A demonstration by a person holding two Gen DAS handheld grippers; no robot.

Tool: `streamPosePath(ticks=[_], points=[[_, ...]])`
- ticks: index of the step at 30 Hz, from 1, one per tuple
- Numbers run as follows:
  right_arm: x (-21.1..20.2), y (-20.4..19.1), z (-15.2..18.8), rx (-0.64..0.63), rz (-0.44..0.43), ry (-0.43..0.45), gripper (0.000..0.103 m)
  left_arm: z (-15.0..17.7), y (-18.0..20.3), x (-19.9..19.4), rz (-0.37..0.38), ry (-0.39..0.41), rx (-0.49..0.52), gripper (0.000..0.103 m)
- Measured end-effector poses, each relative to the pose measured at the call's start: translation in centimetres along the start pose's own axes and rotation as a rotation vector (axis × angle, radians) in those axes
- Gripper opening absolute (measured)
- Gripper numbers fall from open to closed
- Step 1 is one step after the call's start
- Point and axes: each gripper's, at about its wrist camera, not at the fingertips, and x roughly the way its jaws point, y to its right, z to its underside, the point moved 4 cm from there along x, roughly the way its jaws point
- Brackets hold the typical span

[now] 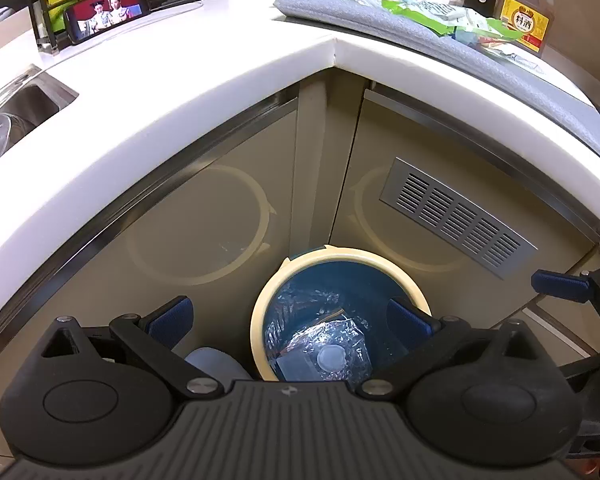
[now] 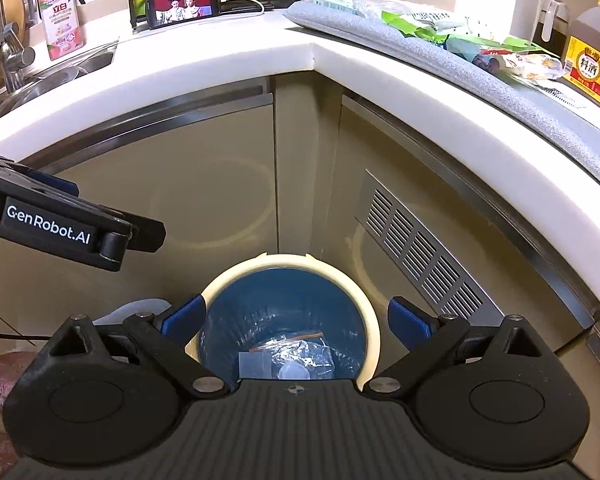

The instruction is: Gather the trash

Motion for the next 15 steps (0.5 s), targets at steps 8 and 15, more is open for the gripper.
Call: streamPosePath(ticks=[8, 15], points=[[0.2, 0.1, 0.0, 0.009, 0.000, -0.006, 0.098, -0.3, -0.4, -0.3, -0.013, 0.022, 0.004, 0.103], [-0.2, 0.4, -0.3, 0.006, 0.014, 0.012, 0.098, -1.3, -0.4, -1.1, -0.036, 0.079, 0.035, 0.103]])
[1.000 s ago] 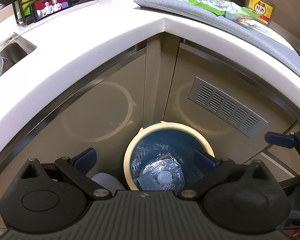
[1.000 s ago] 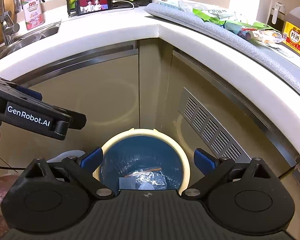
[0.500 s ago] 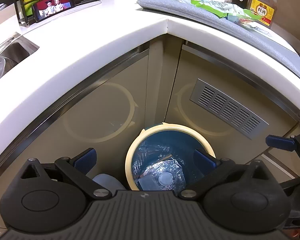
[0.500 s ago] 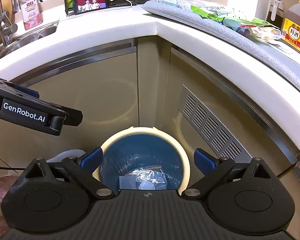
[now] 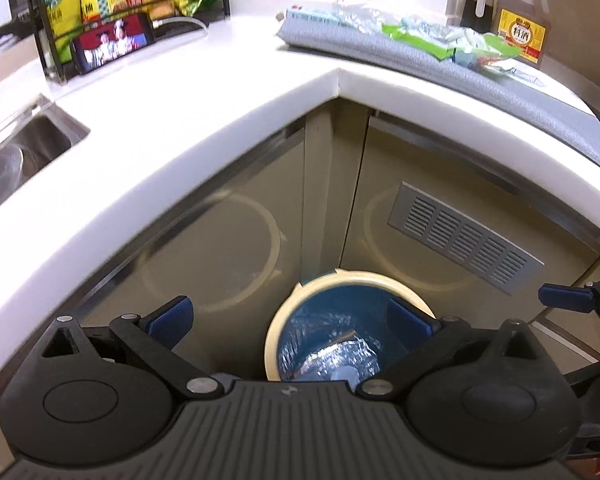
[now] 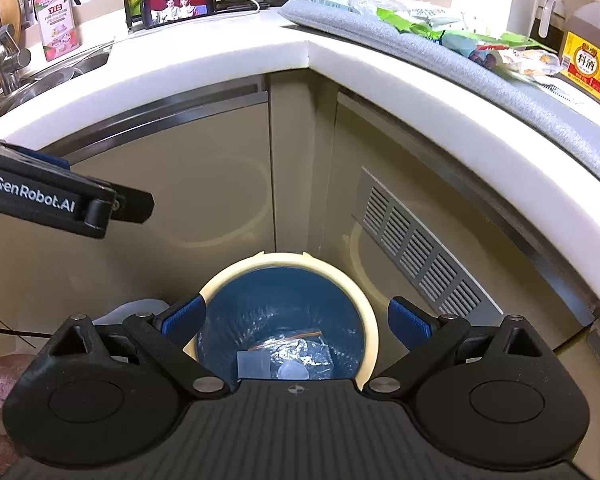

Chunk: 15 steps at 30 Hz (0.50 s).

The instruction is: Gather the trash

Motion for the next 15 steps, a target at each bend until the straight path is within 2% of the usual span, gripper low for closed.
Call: streamPosePath(ticks=[5, 10, 13, 15], points=[[-1.7, 1.1, -1.5, 0.017, 0.006, 0.098, 0.098, -1.8, -0.3, -0.6, -0.013, 0.045, 0.016, 0.103], [-3.6, 3.8, -4.5, 0.080, -0.010, 0.203, 0.099, -4.7, -0.7, -1.2, -0.022, 0.093, 0.006, 0.103], [-4.2, 6.5, -7.0, 0.161, -0.022, 0.264, 0.101, -6.5, -1.0, -1.5, -0.030, 0.120, -0.002, 0.103], [-4.3, 8.8, -9.1, 0.260, -0.034, 0.304, 0.103, -7.6, -1.2, -1.7, -0.042, 0.138, -0.001, 0.103]])
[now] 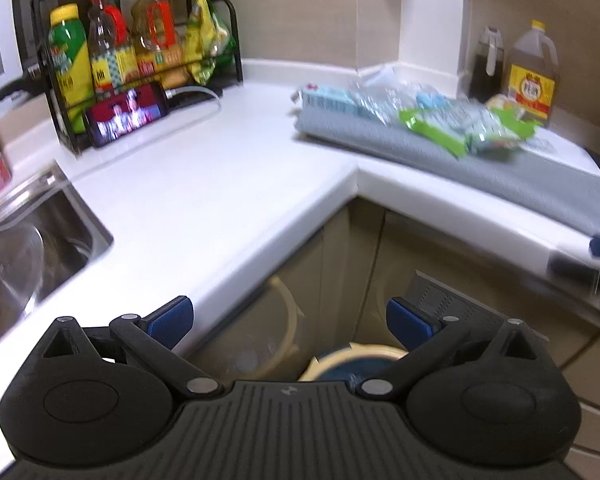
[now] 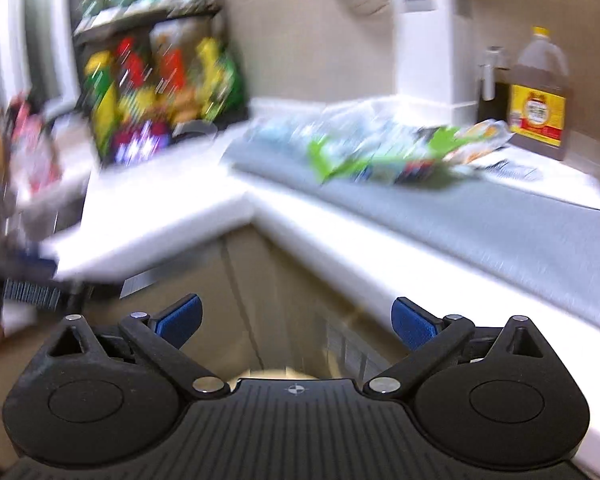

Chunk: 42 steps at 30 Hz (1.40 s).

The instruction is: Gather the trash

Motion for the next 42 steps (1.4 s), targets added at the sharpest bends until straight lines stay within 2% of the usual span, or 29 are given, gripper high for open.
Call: streamPosePath(ticks=[4, 7, 10, 14, 15, 16, 17, 18, 20, 24, 30, 32, 34, 35, 37, 39, 42], points=[[2.5, 4.2, -4.6, 0.298, 0.013, 0.087, 0.103, -1.3, -0.5, -0.1, -0.008, 0.014, -0.022, 0.103], [5.7, 6.9, -7.0, 0.465, 0.053, 0.132, 0.103, -1.6, -0.8, -0.1, -0.005, 0.006, -0.033, 0.103], [9.5, 8.7, -8.7, 0.544, 0.105, 0.123, 0.103, -1.4, -0.8, -0.4, -0.013, 0.008, -0.021, 0.103], [14.4, 10.0, -9.1, 0.605, 0.140, 0.062, 0.102, -1.1, -1.1, -0.8, -0.030, 0.015, -0.010, 0.103], [15.2, 10.0, -8.9, 0.603, 0.123, 0.046, 0.088, -1.0, -1.3, -0.8, -0.032, 0.016, -0.009, 0.103], [15.9, 10.0, -8.8, 0.578, 0.101, 0.023, 0.052, -1.0, -1.5, -0.8, -0.035, 0.015, -0.010, 0.103], [16.3, 10.0, -8.8, 0.557, 0.093, 0.001, 0.035, -1.0, -1.6, -0.7, -0.040, 0.015, -0.011, 0.103], [16.1, 10.0, -8.6, 0.542, 0.091, 0.008, 0.026, -1.0, -1.8, -0.6, -0.044, 0.015, -0.013, 0.103], [14.7, 10.0, -8.5, 0.482, 0.116, 0.046, 0.019, -1.3, -2.0, -0.4, -0.051, 0.020, -0.016, 0.103], [10.5, 11.7, -8.3, 0.396, 0.152, 0.093, 0.018, -2.8, -1.6, 0.1, -0.053, 0.051, -0.008, 0.103], [7.9, 17.0, -6.5, 0.376, 0.299, 0.085, 0.020, -7.8, 1.1, 2.4, 0.008, 0.107, 0.003, 0.103], [7.9, 18.1, -5.8, 0.407, 0.313, 0.095, 0.028, -10.3, 2.6, 3.7, 0.028, 0.133, 0.020, 0.103], [8.3, 18.5, -5.5, 0.437, 0.282, 0.114, 0.041, -12.8, 4.5, 5.1, 0.050, 0.161, 0.058, 0.103], [8.6, 18.7, -5.4, 0.445, 0.258, 0.121, 0.043, -14.1, 5.8, 5.9, 0.067, 0.175, 0.092, 0.103], [9.4, 19.0, -5.1, 0.464, 0.225, 0.121, 0.063, -16.1, 8.4, 7.7, 0.117, 0.180, 0.185, 0.103], [10.0, 18.9, -4.8, 0.456, 0.207, 0.151, 0.066, -17.4, 11.4, 10.2, 0.186, 0.137, 0.299, 0.103], [9.8, 19.2, -4.5, 0.512, 0.153, 0.184, 0.074, -18.9, 14.9, 14.0, 0.148, 0.102, 0.392, 0.103]])
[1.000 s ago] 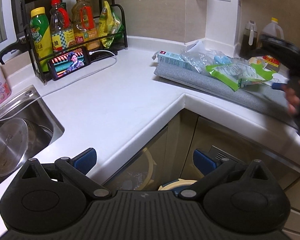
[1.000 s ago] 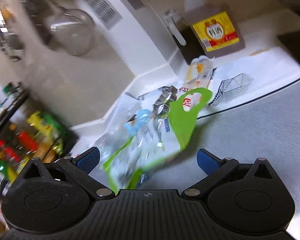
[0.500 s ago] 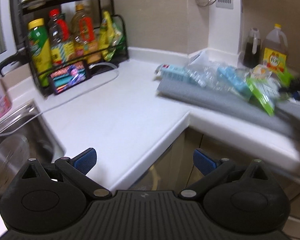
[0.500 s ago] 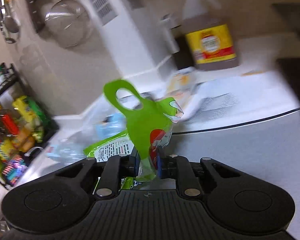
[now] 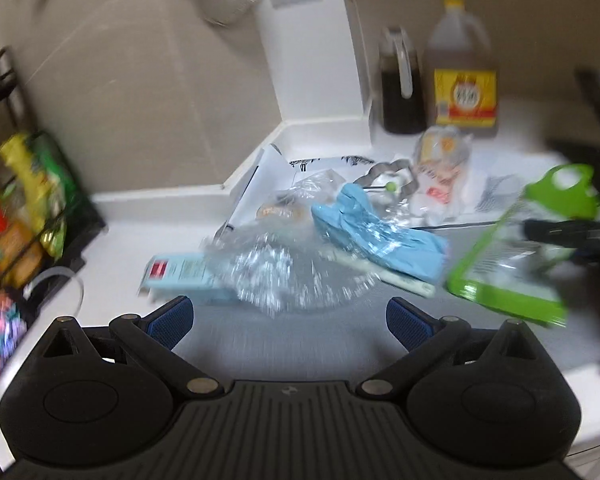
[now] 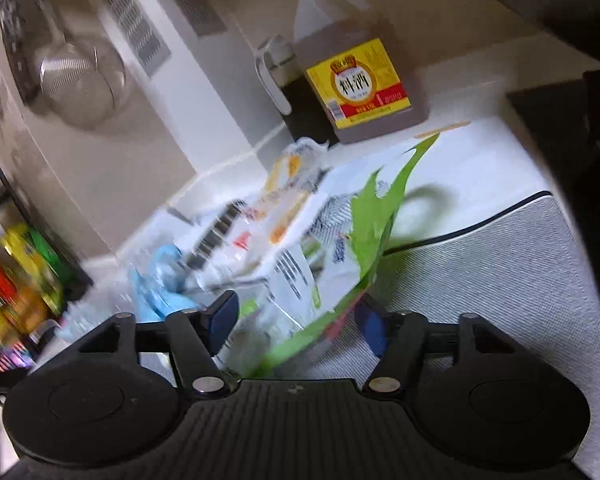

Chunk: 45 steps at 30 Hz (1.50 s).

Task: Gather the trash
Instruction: 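Lift the green snack bag with the right gripper while the left grasps a clear plastic bag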

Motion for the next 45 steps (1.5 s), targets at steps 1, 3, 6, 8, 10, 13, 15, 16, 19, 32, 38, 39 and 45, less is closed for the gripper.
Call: streamPosePath(ticks=[1, 3, 6, 8, 10, 13, 15, 16, 19, 32, 38, 39, 45], points=[[-0.1, 0.3, 0.0, 0.022, -0.015, 0.006, 0.075, -0.6, 0.5, 1.3, -0.003, -0.015, 0.020, 0.103], [-0.2, 0.7, -0.1, 0.055, -0.040, 0.012, 0.075, -1.4, 1.4, 4.0, -0.004, -0.049, 0.051, 0.103], [-0.2, 0.9, -0.2, 0.071, -0.055, 0.012, 0.075, -1.9, 1.7, 7.3, -0.029, -0.100, 0.069, 0.103], [-0.2, 0.9, -0.2, 0.072, -0.059, 0.013, 0.076, -1.9, 1.6, 9.2, -0.032, -0.147, 0.063, 0.103], [-0.2, 0.9, -0.2, 0.070, -0.064, 0.012, 0.077, -1.7, 1.5, 10.5, -0.026, -0.194, 0.062, 0.103], [-0.2, 0.8, -0.2, 0.070, -0.070, 0.010, 0.078, -1.8, 1.3, 10.8, -0.047, -0.175, 0.041, 0.076], [-0.1, 0.9, -0.2, 0.072, -0.079, -0.001, 0.071, -2.3, 1.1, 9.9, -0.032, -0.154, 0.021, 0.048], [0.1, 1.0, -0.1, 0.079, -0.086, -0.016, 0.054, -2.6, 0.8, 9.4, -0.007, -0.155, -0.020, 0.024], [0.4, 0.9, 0.0, 0.072, -0.084, -0.056, 0.026, -3.1, -0.3, 7.5, 0.029, -0.126, -0.099, 0.011], [-9.9, -5.4, -0.1, -0.170, -0.161, 0.153, 0.016, 1.1, -1.0, -6.7, 0.037, 0.081, -0.186, 0.008], [-14.3, -8.7, 3.8, -0.292, -0.250, 0.092, 0.016, 8.7, -0.4, -12.8, 0.015, 0.062, -0.201, 0.008], [-15.0, -9.1, 4.6, -0.308, -0.263, 0.074, 0.016, 10.1, -0.4, -13.7, 0.008, 0.055, -0.203, 0.008], [-17.5, -11.2, 11.4, -0.407, -0.307, -0.094, 0.016, 18.7, 0.2, -17.7, -0.028, -0.008, -0.240, 0.008]])
